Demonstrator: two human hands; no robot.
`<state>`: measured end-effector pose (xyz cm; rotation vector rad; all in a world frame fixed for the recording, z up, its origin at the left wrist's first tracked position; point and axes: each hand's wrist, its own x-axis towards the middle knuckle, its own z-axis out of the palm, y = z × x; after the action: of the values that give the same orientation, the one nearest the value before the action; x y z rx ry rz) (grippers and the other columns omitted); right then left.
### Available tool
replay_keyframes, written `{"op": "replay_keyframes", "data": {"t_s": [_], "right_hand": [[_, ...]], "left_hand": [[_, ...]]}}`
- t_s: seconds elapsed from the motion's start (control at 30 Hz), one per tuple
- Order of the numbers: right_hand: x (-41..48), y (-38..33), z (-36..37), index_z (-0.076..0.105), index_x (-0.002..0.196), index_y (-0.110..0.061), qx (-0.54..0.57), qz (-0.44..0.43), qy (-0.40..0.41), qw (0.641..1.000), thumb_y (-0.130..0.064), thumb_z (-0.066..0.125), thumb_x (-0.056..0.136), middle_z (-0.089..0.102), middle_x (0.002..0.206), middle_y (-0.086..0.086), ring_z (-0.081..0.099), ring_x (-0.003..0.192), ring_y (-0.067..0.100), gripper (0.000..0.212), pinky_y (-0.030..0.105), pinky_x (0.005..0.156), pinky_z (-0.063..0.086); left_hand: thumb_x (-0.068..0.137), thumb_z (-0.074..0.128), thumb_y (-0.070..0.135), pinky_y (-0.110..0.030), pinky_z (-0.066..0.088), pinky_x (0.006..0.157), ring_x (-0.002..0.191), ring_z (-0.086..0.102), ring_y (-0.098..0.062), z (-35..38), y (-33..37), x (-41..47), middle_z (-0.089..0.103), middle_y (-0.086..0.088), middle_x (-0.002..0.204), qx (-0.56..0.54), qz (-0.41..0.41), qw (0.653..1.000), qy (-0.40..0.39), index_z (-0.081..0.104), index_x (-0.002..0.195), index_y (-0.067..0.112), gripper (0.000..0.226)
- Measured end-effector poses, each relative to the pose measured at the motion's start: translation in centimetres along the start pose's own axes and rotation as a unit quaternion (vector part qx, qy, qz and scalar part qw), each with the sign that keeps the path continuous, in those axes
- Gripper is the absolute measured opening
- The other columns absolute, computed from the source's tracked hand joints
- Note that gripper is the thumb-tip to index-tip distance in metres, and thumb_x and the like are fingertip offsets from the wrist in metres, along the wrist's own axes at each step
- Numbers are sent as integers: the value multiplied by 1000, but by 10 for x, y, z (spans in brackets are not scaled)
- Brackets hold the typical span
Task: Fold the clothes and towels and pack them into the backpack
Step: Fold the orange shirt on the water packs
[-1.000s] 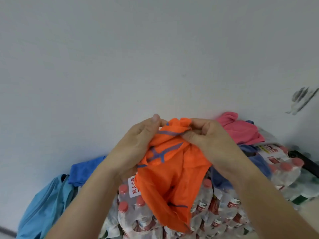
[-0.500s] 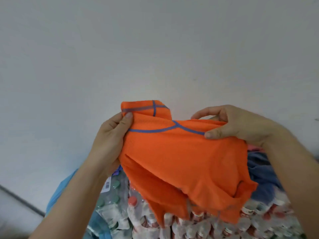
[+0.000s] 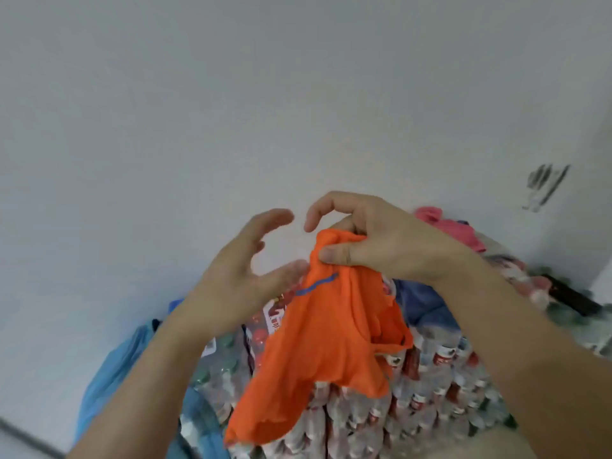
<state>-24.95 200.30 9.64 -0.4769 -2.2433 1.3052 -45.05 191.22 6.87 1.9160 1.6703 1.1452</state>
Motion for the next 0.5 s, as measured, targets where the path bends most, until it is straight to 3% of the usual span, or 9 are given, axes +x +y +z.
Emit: {"op": "replay_keyframes", "data": {"t_s": [0.03,0.1,0.2,0.3,0.4,0.47,0.5], "right_hand": [[0,-2,12,55,101,-15,-16,-2,0,1000,-5,66,87,66,70,15,59,60,10,20,21,58,46],[-3,-1,26,52,95,-17,-11,2,36,999,-8,68,85,64,69,14,55,56,11,21,21,52,43],[-18,10,32,49,92,-21,65,39,92,993,-12,70,84,64,70,8,54,51,9,24,20,46,42],[-35,34,53,54,97,-25,165,53,84,981,-34,73,80,60,75,9,52,61,20,26,28,54,41],[-54,71,85,60,112,-26,323,88,57,941,-61,71,71,59,91,10,53,76,23,55,32,68,42],[-75,96,104,60,119,-30,380,113,16,918,-65,72,65,65,104,8,61,88,20,66,31,76,48],[-87,107,113,57,125,-28,392,114,-9,913,-58,72,70,64,113,8,62,97,22,64,31,81,49]], "left_hand": [[82,63,23,-23,43,94,113,56,-6,9,6,-2,62,4,122,-106,-10,990,-92,51,128,20,48],[81,63,7,-28,51,82,91,62,-16,12,8,-7,69,-12,100,-214,-47,957,-191,60,118,6,38],[81,69,17,-41,50,77,82,60,-25,7,3,-18,67,-21,91,-197,-49,953,-226,69,98,-2,26],[85,63,16,-36,52,71,78,64,-27,11,12,-30,68,-23,88,-273,-59,943,-180,64,95,-10,27],[87,59,14,-26,53,65,70,65,-18,11,20,-33,69,-12,79,-326,-68,936,-109,64,92,-8,23],[91,56,15,-24,50,61,63,61,-14,5,18,-35,67,-7,72,-315,-65,945,-51,66,84,-2,20],[92,54,14,-24,50,60,61,61,-14,1,17,-36,67,-5,69,-313,-72,947,-22,68,79,4,21]]}}
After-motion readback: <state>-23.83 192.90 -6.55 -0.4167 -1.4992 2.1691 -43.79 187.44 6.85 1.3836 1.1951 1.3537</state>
